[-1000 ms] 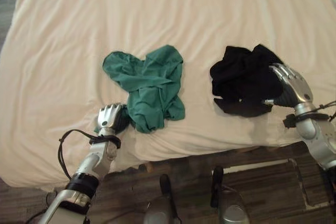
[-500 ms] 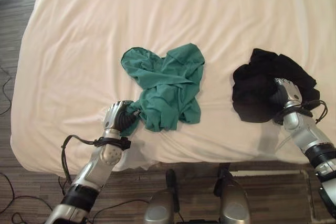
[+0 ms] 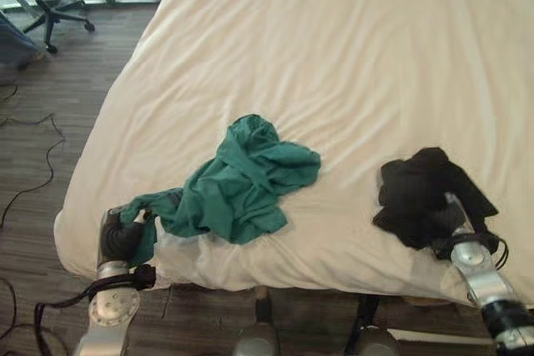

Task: Tidy up the quilt and then pick up the clothes from the bed and put them into the laundry hamper.

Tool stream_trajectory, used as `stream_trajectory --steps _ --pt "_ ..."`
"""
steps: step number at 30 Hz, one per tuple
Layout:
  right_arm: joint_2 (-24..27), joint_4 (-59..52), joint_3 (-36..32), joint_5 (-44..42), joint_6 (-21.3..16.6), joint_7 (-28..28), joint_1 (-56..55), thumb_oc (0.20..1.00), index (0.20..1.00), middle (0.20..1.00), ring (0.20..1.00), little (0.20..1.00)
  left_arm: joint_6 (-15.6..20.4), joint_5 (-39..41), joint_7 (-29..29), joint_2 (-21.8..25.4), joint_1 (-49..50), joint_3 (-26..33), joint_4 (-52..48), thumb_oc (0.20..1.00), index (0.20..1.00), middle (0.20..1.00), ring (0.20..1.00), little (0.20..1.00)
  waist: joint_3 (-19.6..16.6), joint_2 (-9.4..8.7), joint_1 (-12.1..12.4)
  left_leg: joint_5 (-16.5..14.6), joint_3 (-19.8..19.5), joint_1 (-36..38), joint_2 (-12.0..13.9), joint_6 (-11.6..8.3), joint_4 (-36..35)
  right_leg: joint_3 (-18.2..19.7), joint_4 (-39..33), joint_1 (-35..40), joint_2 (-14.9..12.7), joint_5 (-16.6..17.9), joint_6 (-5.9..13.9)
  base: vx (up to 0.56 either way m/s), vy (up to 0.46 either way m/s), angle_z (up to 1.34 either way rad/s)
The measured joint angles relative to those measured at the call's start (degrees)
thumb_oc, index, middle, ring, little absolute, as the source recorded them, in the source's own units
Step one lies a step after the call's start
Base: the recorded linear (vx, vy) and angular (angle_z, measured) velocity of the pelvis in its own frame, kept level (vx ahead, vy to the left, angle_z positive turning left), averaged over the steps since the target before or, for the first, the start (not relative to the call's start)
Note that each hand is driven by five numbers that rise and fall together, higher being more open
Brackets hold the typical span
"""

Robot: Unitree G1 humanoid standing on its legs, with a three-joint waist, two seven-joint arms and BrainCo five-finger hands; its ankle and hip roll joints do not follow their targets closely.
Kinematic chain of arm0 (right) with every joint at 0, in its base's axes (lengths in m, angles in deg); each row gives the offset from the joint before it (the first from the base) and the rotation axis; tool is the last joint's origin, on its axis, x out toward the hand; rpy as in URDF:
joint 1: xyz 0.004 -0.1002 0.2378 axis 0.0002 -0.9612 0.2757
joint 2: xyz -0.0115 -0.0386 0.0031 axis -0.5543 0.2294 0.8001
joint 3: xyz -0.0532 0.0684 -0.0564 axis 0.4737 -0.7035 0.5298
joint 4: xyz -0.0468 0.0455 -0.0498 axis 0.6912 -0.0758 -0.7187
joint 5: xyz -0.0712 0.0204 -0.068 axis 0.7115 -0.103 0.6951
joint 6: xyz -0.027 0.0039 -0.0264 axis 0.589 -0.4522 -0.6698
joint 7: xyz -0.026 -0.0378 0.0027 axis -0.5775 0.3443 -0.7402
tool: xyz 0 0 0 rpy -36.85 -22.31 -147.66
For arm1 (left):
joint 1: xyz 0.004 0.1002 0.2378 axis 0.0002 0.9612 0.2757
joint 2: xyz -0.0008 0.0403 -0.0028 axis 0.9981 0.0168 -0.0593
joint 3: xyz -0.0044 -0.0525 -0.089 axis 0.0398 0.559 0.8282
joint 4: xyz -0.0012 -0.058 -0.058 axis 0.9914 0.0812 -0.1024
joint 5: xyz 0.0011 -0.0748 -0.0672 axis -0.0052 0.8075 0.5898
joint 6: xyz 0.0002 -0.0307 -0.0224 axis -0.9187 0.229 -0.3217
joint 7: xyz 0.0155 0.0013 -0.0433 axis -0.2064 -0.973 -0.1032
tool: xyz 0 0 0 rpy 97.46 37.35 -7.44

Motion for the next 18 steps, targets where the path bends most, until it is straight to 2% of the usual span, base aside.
stream_trajectory --steps 3,5,7,9,11,12,13,14,15,16,17,18 --pt "-1.8 -5.2 0.8 -7.8 -0.1 -3.8 -4.7 0.200 0.200 0.200 0.200 0.200 0.0 5.6 0.1 -6.1 1.9 2.7 0.2 0.200 0.200 0.200 0.200 0.200 -2.4 1.29 -0.2 -0.6 0.3 1.5 0.5 0.36 -0.8 0.3 -0.1 1.1 0.6 -0.1 -0.07 0.06 -0.007 -0.11" --pt "-2.7 -8.5 3.3 -13.1 -0.2 -6.1 -5.7 0.200 0.200 0.200 0.200 0.200 0.7 8.3 0.1 -8.2 1.9 3.8 2.2 0.200 0.200 0.200 0.200 0.200 -3.0 1.51 0.0 -0.8 0.3 1.6 1.0 0.39 -0.7 0.4 -0.1 1.4 1.0 -0.2 -0.15 0.05 -0.010 -0.04" --pt "-2.8 -11.2 7.3 -14.7 -0.5 -8.6 -5.4 0.200 0.200 0.200 0.200 0.200 0.6 9.2 0.2 -9.1 1.8 3.9 4.6 0.200 0.200 0.200 0.200 0.200 -3.2 1.52 0.7 -0.7 0.0 1.6 1.4 0.35 -0.6 0.1 -0.1 1.7 1.5 -0.2 -0.23 -0.01 0.000 0.03" --pt "-3.5 -13.4 12.7 -14.6 -0.9 -10.2 -3.3 0.200 0.200 0.200 0.200 0.200 0.7 13.0 0.1 -11.6 2.1 4.0 5.1 0.200 0.200 0.200 0.200 0.200 -3.3 1.44 3.2 -0.7 -0.5 1.5 1.7 0.30 -0.1 -0.3 -0.1 2.1 1.6 -0.2 -0.27 -0.09 -0.017 0.17" --pt "-6.0 -13.4 16.8 -14.5 -1.4 -10.6 0.1 0.200 0.200 0.200 0.200 0.200 0.7 16.5 0.1 -14.5 2.2 3.5 6.1 0.200 0.200 0.200 0.200 0.200 -3.4 1.69 6.8 0.2 -3.3 0.3 1.0 -0.31 0.5 -2.6 -0.1 3.5 1.3 -0.2 -0.30 -0.19 -0.014 0.59" --pt "-6.8 -13.0 16.9 -14.5 -1.8 -10.2 0.7 0.200 0.200 0.200 0.200 0.200 0.8 18.2 0.1 -15.0 1.6 2.2 6.4 0.200 0.200 0.200 0.200 0.200 -3.3 1.75 8.2 0.4 -5.3 -1.1 0.5 -0.78 1.3 -5.2 -0.1 4.2 1.3 -0.3 -0.19 -0.17 0.096 1.51" --pt "-7.3 -12.2 16.8 -14.5 -2.1 -9.5 2.0 0.200 0.200 0.200 0.200 0.200 1.0 19.9 0.1 -15.2 1.0 -1.0 6.8 0.200 0.200 0.200 0.200 0.200 -3.3 1.82 9.8 0.3 -8.5 -3.8 -0.1 -0.72 1.9 -10.3 -0.1 6.0 0.3 -0.9 0.13 -0.12 0.155 2.26" --pt "-7.2 -12.1 16.5 -14.5 -2.5 -8.6 2.9 0.200 0.200 0.200 0.200 0.200 1.0 20.3 0.1 -15.2 -0.6 -2.5 9.3 0.200 0.200 0.200 0.200 0.200 -3.2 1.33 10.0 -0.4 -5.5 -5.7 1.2 0.04 1.8 -16.0 0.0 8.0 -0.5 -1.1 -0.12 -0.06 0.122 2.45" --pt "-7.3 -12.1 16.1 -14.5 -2.6 -8.3 3.3 0.200 0.200 0.200 0.200 0.200 1.0 20.9 0.2 -15.0 -0.8 -2.5 10.5 0.200 0.200 0.200 0.200 0.200 -3.0 0.79 10.2 -1.0 -1.4 -6.2 1.8 1.05 1.6 -18.8 0.3 9.0 -1.2 -1.2 0.02 -0.10 0.194 2.34" --pt "-7.8 -12.8 16.4 -14.5 -2.6 -8.0 4.2 0.200 0.200 0.200 0.200 0.200 0.9 23.6 1.0 -14.4 0.1 -2.0 11.9 0.200 0.200 0.200 0.200 0.200 -3.2 -0.84 10.0 -0.1 6.9 -6.9 3.6 1.66 2.7 -22.0 1.0 9.6 -3.1 -3.2 0.35 -0.10 0.133 1.80" --pt "-8.3 -13.5 16.5 -14.5 -3.0 -7.9 4.3 0.200 0.200 0.200 0.200 0.200 0.9 25.0 1.4 -14.2 0.2 -1.9 13.6 0.200 0.200 0.200 0.200 0.200 -2.7 -1.60 9.9 -1.1 13.4 -7.7 5.4 2.91 4.4 -24.9 2.8 11.4 -4.3 -2.9 1.48 -0.08 0.252 2.74" --pt "-7.8 -15.2 16.7 -14.5 -3.0 -7.3 3.3 0.200 0.200 0.200 0.200 0.200 0.7 26.9 1.6 -14.1 0.2 -1.8 16.3 0.200 0.200 0.200 0.200 0.200 -3.6 -1.30 6.8 0.2 22.2 -9.7 8.0 3.57 9.6 -29.2 6.4 14.8 -6.5 -2.8 1.69 0.13 0.304 2.48"
